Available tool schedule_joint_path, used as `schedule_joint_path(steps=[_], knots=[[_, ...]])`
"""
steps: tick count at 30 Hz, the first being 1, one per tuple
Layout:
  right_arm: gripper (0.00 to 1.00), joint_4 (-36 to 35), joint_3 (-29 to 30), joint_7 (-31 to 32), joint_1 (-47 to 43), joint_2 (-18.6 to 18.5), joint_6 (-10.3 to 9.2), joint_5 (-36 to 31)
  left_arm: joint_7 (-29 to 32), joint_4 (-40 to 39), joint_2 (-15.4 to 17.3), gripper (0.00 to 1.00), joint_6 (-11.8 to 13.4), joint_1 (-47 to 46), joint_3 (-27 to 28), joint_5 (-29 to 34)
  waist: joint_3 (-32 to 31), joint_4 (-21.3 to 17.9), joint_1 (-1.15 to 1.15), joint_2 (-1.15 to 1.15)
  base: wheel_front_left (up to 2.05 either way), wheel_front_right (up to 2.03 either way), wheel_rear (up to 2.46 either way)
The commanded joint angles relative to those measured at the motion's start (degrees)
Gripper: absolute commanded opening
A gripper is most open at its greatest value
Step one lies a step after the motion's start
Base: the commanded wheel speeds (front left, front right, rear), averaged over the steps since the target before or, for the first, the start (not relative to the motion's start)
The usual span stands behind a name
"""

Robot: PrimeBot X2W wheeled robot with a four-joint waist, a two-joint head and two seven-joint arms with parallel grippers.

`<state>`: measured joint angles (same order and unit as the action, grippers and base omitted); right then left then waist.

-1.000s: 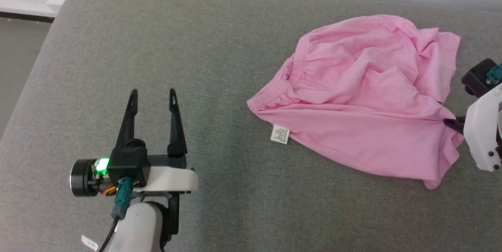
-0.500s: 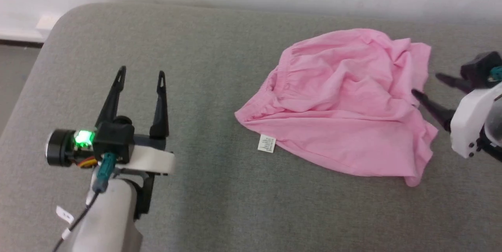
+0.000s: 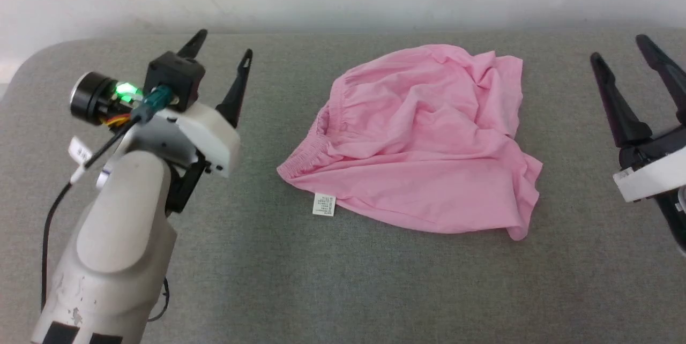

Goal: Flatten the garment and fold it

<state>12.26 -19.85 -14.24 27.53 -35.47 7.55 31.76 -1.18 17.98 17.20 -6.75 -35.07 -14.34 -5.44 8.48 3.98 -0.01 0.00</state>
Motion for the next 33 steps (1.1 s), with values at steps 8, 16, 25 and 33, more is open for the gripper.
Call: schedule_joint_path(steps=[8, 16, 25, 33], knots=[[1.0, -13.8, 17.9, -0.7, -13.1, 15.4, -0.06, -10.4, 13.6, 3.7, 5.5, 1.0, -0.7, -9.6, -17.6, -12.8, 2.3, -2.3, 0.01, 0.0, 0.0, 0.0, 0.0], [1.0, -22.3, 26.2, -0.7, -21.0, 24.6, -0.06, -14.9, 29.5, 4.5, 11.8, 1.0, -0.7, -18.2, -36.9, -29.3, 4.4, -4.5, 0.01, 0.0, 0.0, 0.0, 0.0], [1.0, -23.6, 25.5, -0.7, -21.4, 27.9, -0.06, -17.3, 39.8, 3.8, 17.2, 1.0, -0.7, -24.1, -52.2, -41.1, 7.4, -7.4, 0.01, 0.0, 0.0, 0.0, 0.0], [1.0, -21.8, 22.5, -0.8, -18.0, 26.8, -0.06, -18.4, 41.8, 6.2, 17.6, 1.0, -0.7, -25.4, -58.1, -44.9, 8.4, -8.5, 0.01, 0.0, 0.0, 0.0, 0.0]])
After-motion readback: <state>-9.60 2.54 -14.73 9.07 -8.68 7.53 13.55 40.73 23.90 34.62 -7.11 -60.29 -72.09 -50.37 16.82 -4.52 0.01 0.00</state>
